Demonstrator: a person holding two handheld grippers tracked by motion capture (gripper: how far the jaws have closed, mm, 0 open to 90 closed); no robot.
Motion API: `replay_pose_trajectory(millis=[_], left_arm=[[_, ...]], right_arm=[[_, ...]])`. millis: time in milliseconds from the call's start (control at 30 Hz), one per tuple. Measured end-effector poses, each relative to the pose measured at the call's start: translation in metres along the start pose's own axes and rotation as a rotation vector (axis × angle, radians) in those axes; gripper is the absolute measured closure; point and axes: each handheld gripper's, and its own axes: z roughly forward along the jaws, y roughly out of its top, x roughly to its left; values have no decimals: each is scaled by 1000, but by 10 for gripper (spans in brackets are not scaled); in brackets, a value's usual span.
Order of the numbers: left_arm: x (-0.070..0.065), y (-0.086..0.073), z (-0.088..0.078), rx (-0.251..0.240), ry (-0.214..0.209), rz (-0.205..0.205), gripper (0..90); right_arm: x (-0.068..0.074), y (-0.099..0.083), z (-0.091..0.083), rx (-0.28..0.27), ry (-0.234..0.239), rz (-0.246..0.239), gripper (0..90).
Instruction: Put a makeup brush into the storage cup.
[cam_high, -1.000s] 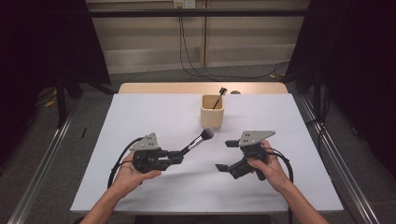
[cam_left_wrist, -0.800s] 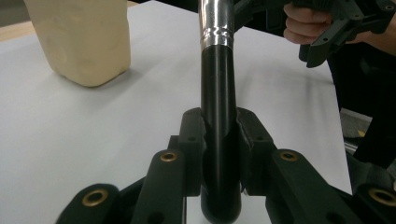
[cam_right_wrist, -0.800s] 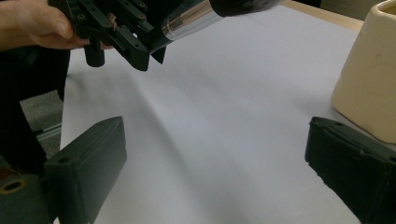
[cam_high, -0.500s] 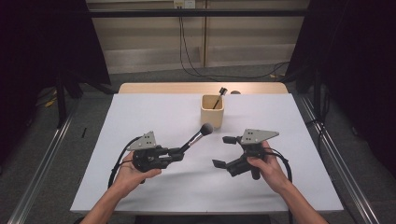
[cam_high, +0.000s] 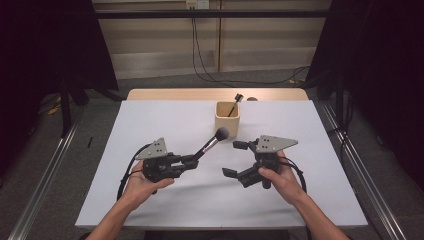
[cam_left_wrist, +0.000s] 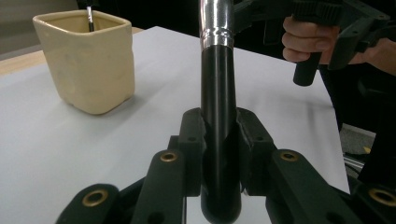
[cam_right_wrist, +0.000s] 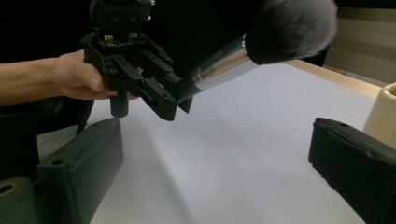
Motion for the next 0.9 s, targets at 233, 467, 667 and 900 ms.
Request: replay_pose_trajectory(millis=[233,467,667,900], left_arm=[[-1,0,4,1,-14,0,745],[-3,0,7,2,-26,5,745],[-4,-1,8,-11,-33,-5,744],[-4,-1,10,-13,-34,-3,744]], right_arm=[[-1,6,8,-7,-7,12,27],[-1,4,14,-3,10,35,43],[-2,4,18,-3,17,63,125],[-6,5,21,-20,27,95,237]])
